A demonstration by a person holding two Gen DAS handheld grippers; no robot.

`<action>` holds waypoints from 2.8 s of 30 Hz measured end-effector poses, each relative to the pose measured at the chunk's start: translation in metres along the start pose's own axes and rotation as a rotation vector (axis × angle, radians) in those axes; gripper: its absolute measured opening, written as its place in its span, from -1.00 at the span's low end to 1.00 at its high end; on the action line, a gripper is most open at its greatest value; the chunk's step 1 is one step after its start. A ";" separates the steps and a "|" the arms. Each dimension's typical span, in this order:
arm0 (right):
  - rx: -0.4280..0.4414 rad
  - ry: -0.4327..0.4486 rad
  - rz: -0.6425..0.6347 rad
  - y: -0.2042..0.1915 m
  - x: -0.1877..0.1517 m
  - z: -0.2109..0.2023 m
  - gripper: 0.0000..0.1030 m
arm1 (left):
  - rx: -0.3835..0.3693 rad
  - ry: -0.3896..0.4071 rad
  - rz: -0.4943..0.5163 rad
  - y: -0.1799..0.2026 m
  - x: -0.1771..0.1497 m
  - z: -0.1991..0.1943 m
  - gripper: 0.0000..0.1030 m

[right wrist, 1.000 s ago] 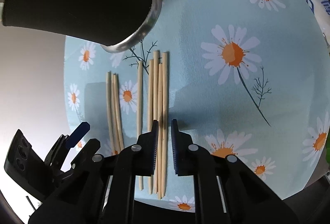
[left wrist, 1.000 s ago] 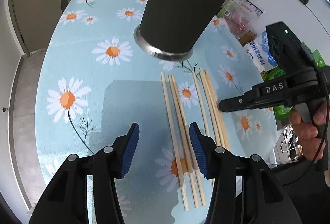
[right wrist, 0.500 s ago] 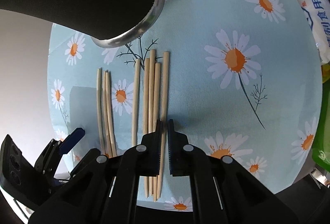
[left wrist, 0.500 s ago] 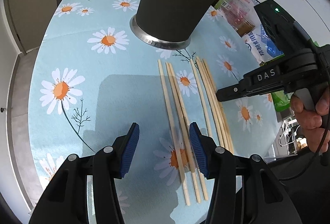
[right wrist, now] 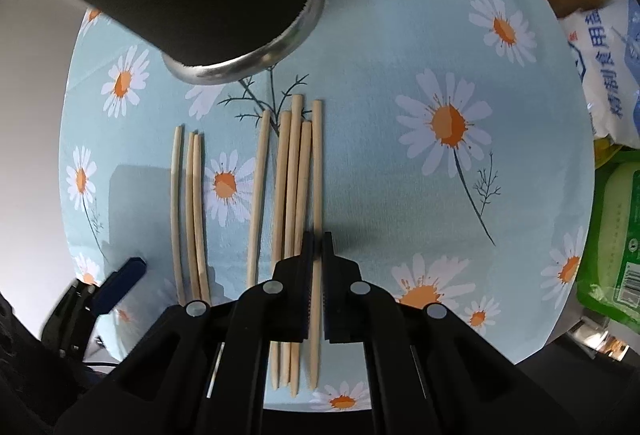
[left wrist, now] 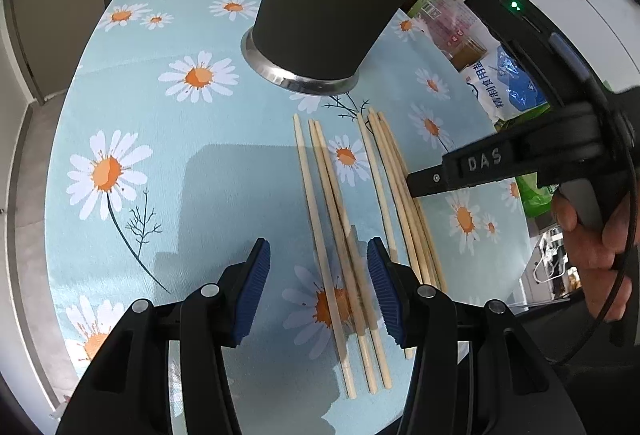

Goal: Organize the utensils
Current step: 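Close the right gripper on a chopstick while the left gripper grasps another chopstick, then lift both held chopsticks and carry them over the black holder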

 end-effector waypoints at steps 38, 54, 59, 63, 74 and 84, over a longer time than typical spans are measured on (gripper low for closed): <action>0.474 0.185 -0.030 0.132 -0.025 -0.071 -0.92 | 0.308 -0.155 -0.035 0.014 0.029 0.023 -0.52; 0.514 0.197 -0.037 0.140 -0.036 -0.069 -0.92 | 0.374 -0.172 -0.007 0.028 0.030 0.035 -0.54; 0.524 0.199 -0.021 0.140 -0.034 -0.065 -0.92 | 0.405 -0.198 0.031 0.034 0.032 0.041 -0.89; 0.527 0.192 -0.028 0.138 -0.034 -0.063 -0.92 | 0.408 -0.194 0.032 0.035 0.031 0.039 -0.92; 0.521 0.223 -0.067 0.134 -0.027 -0.070 -0.91 | 0.363 -0.134 -0.030 0.028 0.032 0.023 -0.93; 0.536 0.246 -0.128 0.124 -0.020 -0.080 -0.91 | 0.343 -0.021 -0.011 0.058 0.051 -0.015 -0.93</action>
Point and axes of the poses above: each gripper's, at about its wrist camera, not at the fingertips, and z roughly the way its jaws point, y to its right, x to its top, the point moved 2 cm from there along z, roughly the way its jaws point
